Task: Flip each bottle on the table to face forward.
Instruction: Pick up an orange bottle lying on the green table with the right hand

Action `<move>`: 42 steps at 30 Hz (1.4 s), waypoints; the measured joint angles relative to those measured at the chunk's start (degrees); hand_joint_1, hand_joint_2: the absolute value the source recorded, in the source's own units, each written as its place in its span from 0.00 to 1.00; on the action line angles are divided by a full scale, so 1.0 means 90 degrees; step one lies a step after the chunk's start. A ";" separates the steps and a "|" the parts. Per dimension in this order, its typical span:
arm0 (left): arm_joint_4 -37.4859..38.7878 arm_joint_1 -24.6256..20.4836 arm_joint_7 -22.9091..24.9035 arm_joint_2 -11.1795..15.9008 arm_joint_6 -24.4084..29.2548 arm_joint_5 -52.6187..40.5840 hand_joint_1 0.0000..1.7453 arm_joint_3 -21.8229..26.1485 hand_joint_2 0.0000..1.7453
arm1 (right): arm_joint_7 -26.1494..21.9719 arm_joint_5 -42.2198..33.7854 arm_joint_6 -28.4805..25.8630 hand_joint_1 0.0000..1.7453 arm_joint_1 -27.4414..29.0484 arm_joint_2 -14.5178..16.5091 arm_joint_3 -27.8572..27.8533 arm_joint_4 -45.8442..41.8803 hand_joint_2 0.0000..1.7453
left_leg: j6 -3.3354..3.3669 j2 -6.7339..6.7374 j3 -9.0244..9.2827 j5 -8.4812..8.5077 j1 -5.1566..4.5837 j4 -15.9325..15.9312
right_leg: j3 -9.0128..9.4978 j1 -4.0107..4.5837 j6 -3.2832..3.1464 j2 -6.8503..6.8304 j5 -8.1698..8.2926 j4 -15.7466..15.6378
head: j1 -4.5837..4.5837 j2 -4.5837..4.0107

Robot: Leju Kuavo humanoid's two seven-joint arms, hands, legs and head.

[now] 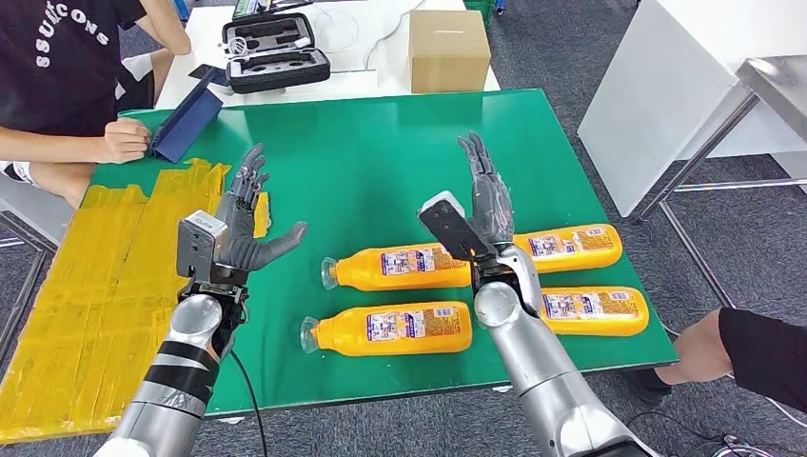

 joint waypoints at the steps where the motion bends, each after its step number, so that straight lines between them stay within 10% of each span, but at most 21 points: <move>1: 0.0018 -0.0018 0.0002 -0.0016 -0.0009 -0.0002 0.00 0.0000 1.00 | 0.0056 0.0168 -0.0006 0.00 -0.0041 0.0007 0.0043 0.0103 1.00 | 0.0000 0.0000 -0.0001 0.0000 0.0000 0.0000 | 0.0000 0.0000 0.0000 0.0000 0.0000 0.0000 | 0.0001 0.0000; 42: 0.0868 -0.0666 0.0058 -0.0447 -0.0220 -0.0105 0.00 -0.0027 1.00 | 0.1650 0.2580 0.0843 0.00 -0.1501 0.0546 0.1137 0.3847 1.00 | -0.0001 0.0000 0.0019 0.0004 0.0000 0.0002 | 0.0012 0.0000 0.0001 0.0000 0.0001 0.0004 | -0.0001 0.0000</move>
